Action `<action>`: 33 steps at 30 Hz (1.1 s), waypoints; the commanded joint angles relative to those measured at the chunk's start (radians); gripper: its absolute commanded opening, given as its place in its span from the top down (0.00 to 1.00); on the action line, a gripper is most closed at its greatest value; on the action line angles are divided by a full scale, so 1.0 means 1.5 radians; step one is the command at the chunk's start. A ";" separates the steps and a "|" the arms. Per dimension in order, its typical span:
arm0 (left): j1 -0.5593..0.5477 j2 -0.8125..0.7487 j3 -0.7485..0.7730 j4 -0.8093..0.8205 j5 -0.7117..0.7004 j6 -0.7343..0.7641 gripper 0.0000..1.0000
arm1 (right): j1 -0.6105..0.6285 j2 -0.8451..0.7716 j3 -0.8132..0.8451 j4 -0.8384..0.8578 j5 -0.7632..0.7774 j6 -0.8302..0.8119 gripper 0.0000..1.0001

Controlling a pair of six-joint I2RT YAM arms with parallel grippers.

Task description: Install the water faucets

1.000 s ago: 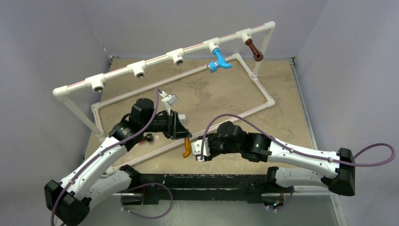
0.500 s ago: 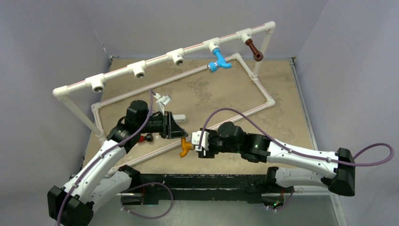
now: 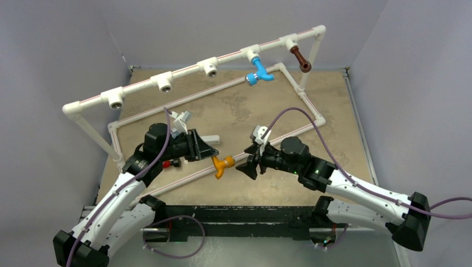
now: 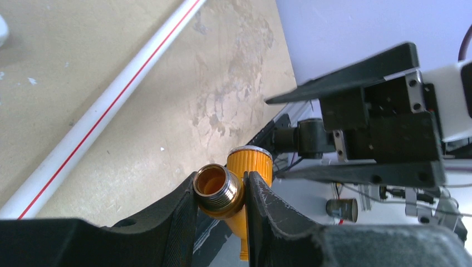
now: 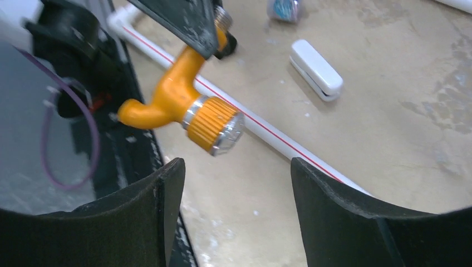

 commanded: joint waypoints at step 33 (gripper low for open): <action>0.003 -0.147 -0.090 0.236 -0.186 -0.268 1.00 | -0.008 0.084 -0.105 0.465 -0.076 0.703 0.41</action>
